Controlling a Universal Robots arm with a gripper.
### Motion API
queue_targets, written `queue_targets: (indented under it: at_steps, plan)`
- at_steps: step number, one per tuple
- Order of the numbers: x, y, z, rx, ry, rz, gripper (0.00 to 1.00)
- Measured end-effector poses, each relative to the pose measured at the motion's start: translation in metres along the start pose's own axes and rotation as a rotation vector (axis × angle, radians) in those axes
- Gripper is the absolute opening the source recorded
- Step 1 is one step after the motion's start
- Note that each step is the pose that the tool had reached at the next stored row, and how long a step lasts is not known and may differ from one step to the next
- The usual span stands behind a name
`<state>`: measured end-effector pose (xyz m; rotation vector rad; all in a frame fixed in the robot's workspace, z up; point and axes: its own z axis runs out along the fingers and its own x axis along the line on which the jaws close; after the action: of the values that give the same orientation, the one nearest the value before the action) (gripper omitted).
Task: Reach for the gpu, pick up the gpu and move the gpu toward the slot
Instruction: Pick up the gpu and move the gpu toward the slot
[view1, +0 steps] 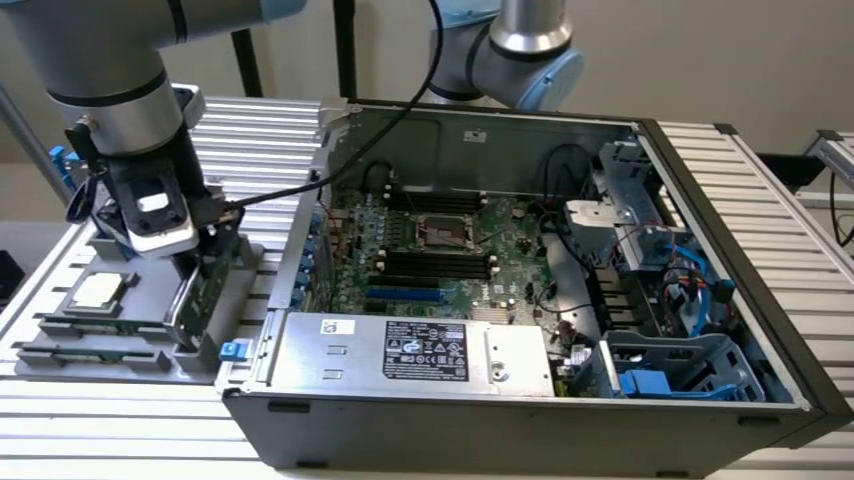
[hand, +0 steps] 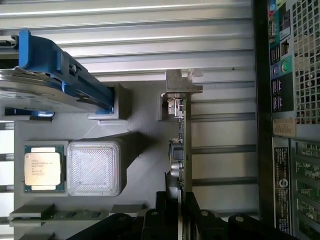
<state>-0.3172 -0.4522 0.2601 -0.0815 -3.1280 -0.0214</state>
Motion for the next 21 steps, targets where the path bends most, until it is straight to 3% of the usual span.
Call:
queue_targets:
  at_steps: [5, 11, 16, 21]
  plan:
    - [-0.002, 0.0003, -0.0139, 0.0007, 0.0143, 0.000, 0.26]
    - [-0.005, 0.0008, -0.0372, 0.0014, 0.0291, 0.000, 0.26]
    - [-0.010, 0.0013, -0.0598, 0.0018, 0.0341, 0.000, 0.26]
    - [-0.017, 0.0021, -0.0827, 0.0018, 0.0356, 0.001, 0.26]
